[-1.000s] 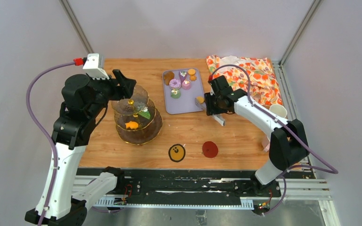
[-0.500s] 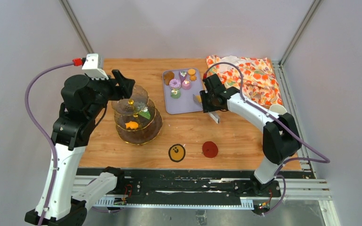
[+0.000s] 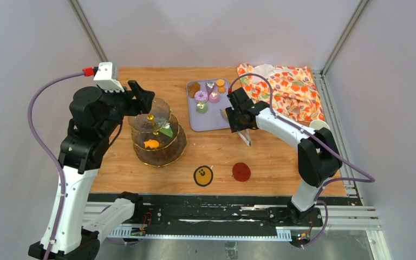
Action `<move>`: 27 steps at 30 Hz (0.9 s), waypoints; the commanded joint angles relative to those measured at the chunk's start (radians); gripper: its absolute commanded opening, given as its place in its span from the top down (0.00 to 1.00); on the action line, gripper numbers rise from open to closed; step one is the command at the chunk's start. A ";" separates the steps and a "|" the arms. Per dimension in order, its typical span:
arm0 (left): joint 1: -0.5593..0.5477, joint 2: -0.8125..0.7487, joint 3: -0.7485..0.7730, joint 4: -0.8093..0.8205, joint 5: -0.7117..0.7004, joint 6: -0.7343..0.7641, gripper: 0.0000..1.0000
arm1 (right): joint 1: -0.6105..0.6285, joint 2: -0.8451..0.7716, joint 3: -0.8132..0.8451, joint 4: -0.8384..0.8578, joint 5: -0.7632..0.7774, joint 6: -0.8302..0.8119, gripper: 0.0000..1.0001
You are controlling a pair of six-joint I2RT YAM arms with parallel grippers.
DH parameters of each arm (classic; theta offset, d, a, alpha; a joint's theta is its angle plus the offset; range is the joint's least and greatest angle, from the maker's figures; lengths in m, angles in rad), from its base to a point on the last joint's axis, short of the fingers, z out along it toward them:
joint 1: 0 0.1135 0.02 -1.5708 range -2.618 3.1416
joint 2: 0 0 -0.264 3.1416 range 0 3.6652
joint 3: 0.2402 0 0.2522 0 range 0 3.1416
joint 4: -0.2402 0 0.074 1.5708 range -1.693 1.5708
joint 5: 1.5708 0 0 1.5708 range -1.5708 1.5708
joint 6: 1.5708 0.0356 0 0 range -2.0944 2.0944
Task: Serve the afternoon tea
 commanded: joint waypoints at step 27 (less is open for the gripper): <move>-0.006 -0.009 0.018 0.010 -0.021 0.002 0.26 | 0.014 -0.281 0.105 -0.043 -0.103 -0.045 0.85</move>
